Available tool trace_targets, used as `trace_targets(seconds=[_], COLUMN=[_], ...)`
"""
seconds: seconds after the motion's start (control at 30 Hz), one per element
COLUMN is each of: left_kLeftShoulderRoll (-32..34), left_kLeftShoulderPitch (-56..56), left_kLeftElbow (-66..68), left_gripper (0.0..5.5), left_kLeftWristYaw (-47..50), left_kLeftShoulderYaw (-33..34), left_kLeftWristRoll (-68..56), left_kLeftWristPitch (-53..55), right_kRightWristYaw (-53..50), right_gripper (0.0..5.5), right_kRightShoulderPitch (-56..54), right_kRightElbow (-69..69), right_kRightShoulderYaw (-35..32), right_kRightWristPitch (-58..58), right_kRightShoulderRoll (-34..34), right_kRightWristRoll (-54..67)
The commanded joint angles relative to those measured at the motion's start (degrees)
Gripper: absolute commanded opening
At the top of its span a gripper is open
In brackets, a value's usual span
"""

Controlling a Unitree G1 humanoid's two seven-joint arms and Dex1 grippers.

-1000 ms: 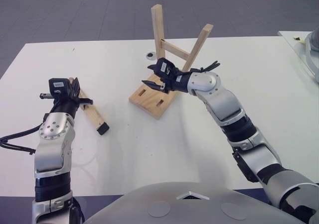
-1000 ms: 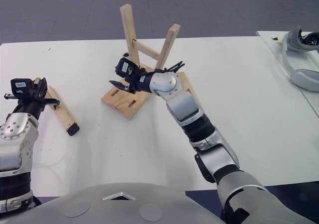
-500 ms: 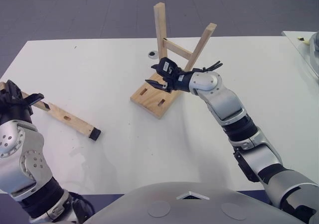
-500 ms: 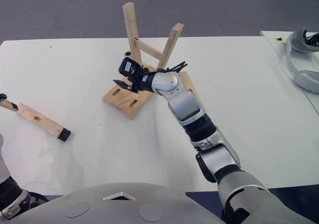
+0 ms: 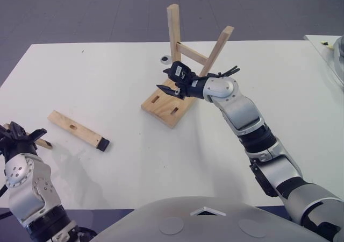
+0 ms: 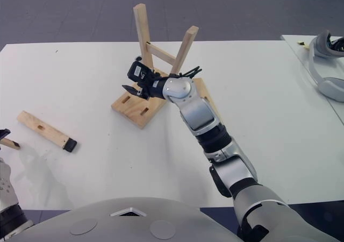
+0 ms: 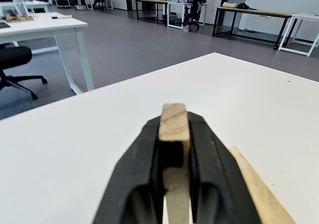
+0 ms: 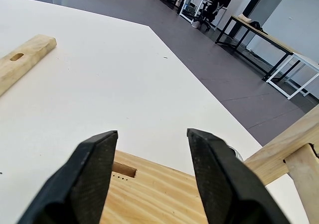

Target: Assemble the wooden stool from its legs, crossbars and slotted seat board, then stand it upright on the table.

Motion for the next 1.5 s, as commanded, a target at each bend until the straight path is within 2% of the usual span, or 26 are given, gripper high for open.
trace_targets(seconds=[0.03, 0.27, 0.47, 0.73, 0.97, 1.33, 1.5], left_kLeftShoulderRoll=[5.52, 4.98, 3.32, 8.28, 17.32, 13.48, 12.84], left_kLeftShoulderPitch=[-5.83, -19.93, -24.8, -17.02, 1.57, 3.79, 8.19], left_kLeftElbow=[24.77, 44.4, 47.78, 36.27, 16.48, 4.02, -2.51], left_gripper=[0.41, 0.41, 0.41, 0.41, 0.41, 0.41, 0.41], left_kLeftWristYaw=[-6.56, -17.08, -18.9, -18.95, -25.05, -23.58, -22.85], left_kLeftShoulderYaw=[-2.08, -7.3, -11.51, -10.93, -8.07, -8.87, -7.56], left_kLeftWristRoll=[3.18, -0.02, -0.05, -0.05, 1.55, -0.27, -1.51], left_kLeftWristPitch=[-12.57, -25.34, -28.03, -25.98, -16.8, -9.62, -1.32], right_kRightWristYaw=[0.26, 0.27, -0.01, -0.22, -0.62, -0.84, -0.97], right_gripper=[2.6, 2.6, 2.6, 2.6, 2.6, 2.6, 2.6], right_kRightShoulderPitch=[-1.73, -2.28, -2.59, -2.13, -0.84, -1.18, -1.38], right_kRightElbow=[1.36, 2.56, 3.36, 2.77, 0.67, 0.98, 1.06], right_kRightShoulderYaw=[-0.98, -1.49, -1.67, -1.96, -2.02, -1.87, -1.8], right_kRightWristPitch=[-0.48, -0.8, -0.89, -0.74, 0.0, -0.19, -0.26], right_kRightShoulderRoll=[-0.09, -0.06, 0.57, 0.76, 0.77, 0.53, 0.59], right_kRightWristRoll=[-0.17, -0.5, -0.71, -1.01, -0.9, -1.04, -1.15])
